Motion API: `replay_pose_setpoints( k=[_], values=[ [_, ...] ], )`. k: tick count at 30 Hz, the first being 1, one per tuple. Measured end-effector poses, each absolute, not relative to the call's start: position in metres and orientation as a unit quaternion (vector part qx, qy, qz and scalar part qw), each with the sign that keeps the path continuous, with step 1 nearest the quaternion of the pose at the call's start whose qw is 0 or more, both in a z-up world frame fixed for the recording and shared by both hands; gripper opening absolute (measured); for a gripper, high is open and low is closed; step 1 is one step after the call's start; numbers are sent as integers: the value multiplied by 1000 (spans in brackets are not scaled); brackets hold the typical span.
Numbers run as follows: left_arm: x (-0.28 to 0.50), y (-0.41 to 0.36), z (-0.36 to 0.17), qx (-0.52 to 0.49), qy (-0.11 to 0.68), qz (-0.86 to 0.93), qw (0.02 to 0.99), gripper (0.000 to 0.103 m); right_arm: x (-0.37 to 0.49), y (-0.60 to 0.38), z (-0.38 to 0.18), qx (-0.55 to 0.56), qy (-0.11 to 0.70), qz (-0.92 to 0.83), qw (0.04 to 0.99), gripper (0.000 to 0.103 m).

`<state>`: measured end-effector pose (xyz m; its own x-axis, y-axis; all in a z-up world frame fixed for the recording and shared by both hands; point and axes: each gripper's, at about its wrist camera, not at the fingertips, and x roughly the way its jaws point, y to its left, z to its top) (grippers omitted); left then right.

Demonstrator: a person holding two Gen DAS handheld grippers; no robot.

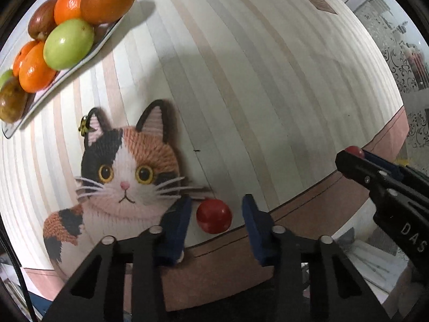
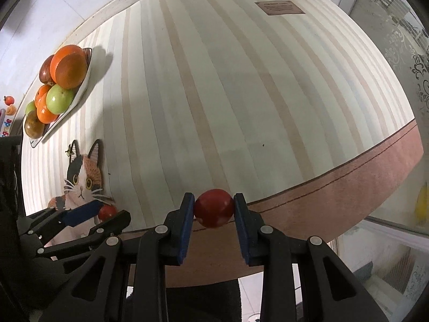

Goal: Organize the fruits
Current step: 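Grasp a cherry tomato with the right tool while the left tool grasps the other, then lower both cherry tomatoes onto the plate and open both tools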

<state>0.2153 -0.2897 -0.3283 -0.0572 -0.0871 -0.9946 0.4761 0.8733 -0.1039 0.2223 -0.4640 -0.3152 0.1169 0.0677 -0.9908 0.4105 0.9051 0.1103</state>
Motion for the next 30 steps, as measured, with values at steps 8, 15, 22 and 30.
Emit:
replay_pose_setpoints(
  k=[8, 15, 22, 30],
  values=[
    [222, -294, -329, 142, 695, -216, 671, 23, 233, -463, -308, 179, 649, -111, 731, 32],
    [231, -281, -318, 122, 689, -221, 680, 23, 249, -457, -301, 180, 643, -101, 738, 32],
    [273, -229, -279, 53, 673, -191, 713, 23, 280, -441, -283, 179, 628, -62, 754, 32],
    [334, -125, -258, -77, 666, -116, 733, 23, 347, -369, -272, 175, 612, 43, 770, 32]
  ],
)
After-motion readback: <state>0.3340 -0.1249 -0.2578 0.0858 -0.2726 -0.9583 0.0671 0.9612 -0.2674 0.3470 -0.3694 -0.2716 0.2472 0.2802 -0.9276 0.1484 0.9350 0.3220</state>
